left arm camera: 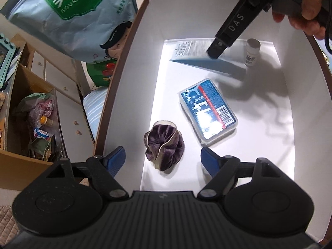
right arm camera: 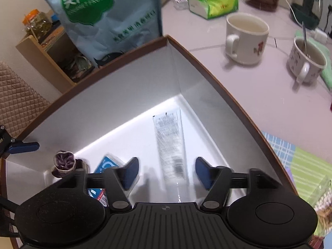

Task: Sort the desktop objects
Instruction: 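Open the left tool to drop the pouch while the right tool releases the tube, then move both tools away from the box back over the checked cloth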

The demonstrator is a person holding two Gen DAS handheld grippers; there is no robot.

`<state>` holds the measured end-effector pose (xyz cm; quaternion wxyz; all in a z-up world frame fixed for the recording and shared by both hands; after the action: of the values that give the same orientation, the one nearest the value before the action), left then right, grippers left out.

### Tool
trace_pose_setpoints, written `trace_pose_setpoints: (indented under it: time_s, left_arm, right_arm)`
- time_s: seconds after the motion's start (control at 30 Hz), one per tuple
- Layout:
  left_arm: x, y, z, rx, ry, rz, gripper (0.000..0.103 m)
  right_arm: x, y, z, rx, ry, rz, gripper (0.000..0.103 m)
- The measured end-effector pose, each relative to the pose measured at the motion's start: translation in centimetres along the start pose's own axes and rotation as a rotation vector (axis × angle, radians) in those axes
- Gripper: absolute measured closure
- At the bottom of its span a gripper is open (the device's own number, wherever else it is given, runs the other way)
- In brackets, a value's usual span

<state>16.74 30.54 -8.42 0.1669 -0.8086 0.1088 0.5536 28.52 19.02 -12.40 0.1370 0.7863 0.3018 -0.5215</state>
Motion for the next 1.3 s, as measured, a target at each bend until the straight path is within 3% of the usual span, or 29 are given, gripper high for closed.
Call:
trace_pose_setpoints:
  time_s: [0.73, 1.3]
  left_arm:
    - [-2.0, 1.0, 0.3, -0.033, 0.044, -0.011, 0.026]
    - [-5.8, 3.2, 0.7, -0.024, 0.100, -0.060, 0.026]
  right_arm:
    - [-5.4, 0.5, 3.1, -0.005, 0.007, 0.022, 0.039]
    - [-11.0, -0.7, 6.6, -0.018, 0.073, 0.020, 0.039]
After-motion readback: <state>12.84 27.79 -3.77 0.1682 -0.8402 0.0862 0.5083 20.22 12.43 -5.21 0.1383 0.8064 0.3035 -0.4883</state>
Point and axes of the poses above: each gripper's, at about its wrist camera, not at the fingertips, and x roughly the way its jaws point, y to its right, z to its underside, the point moved 4 cm from there along x, roughly the way its jaws point, and after that the axes turned 7 degrees about z, right-handed, at the moved point
